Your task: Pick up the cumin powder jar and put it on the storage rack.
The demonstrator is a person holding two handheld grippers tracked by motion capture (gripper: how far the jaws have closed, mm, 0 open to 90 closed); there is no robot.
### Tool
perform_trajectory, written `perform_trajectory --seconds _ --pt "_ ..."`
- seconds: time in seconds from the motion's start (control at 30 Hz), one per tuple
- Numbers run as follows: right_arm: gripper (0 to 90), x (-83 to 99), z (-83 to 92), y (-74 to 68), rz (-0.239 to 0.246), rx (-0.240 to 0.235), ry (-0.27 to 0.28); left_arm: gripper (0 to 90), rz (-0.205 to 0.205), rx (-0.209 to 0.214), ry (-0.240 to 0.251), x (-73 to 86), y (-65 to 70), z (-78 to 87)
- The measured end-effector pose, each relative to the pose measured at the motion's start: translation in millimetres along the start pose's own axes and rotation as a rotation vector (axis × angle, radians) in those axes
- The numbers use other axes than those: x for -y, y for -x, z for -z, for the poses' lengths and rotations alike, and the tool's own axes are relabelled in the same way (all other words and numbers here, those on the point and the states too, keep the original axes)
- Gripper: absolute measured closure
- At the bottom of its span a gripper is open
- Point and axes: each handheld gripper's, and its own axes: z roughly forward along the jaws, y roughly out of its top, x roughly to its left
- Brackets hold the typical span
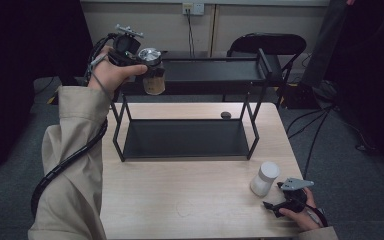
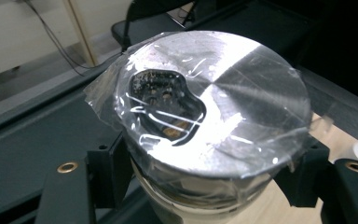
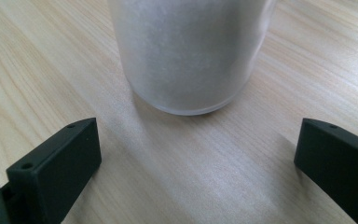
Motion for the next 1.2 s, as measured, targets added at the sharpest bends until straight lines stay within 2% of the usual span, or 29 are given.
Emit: perform_trajectory --seconds 0.2,0.3,0.6,0.73,0.87,1.0,1.2 --pt "0.0 0.0 0.0 0.0 0.0 0.0 0.0 31.0 0.011 -0.035 -0.008 -9.3 -2.7 -1.6" --pt "0.0 0.0 0.0 0.0 0.0 0.0 0.0 31.0 0.032 -0.038 -0.008 -10.3 -7.3 -5.1" --pt "0.0 -0.1 -0.2 0.5 0.002 -0.002 0.0 31.0 0.069 -0.083 -0.015 -16.6 -18.6 -16.9" --pt "0.0 -0.2 -0.2 0.6 0.003 -0.002 0.0 31.0 0.071 -0.111 -0.029 -21.8 -20.9 -21.5" --pt "0.0 -0.6 -0.8 1.5 0.008 -0.006 0.0 31.0 0.09 -0.125 -0.023 -20.4 -23.5 -28.2" --pt "0.0 -0.8 -1.0 1.9 0.01 -0.007 0.0 31.0 0.088 -0.133 -0.043 -21.6 -26.1 -36.7" --pt "0.0 -0.8 -1.0 1.9 0.01 -0.007 0.0 31.0 0.104 -0.146 -0.033 -19.5 -30.8 -42.8"
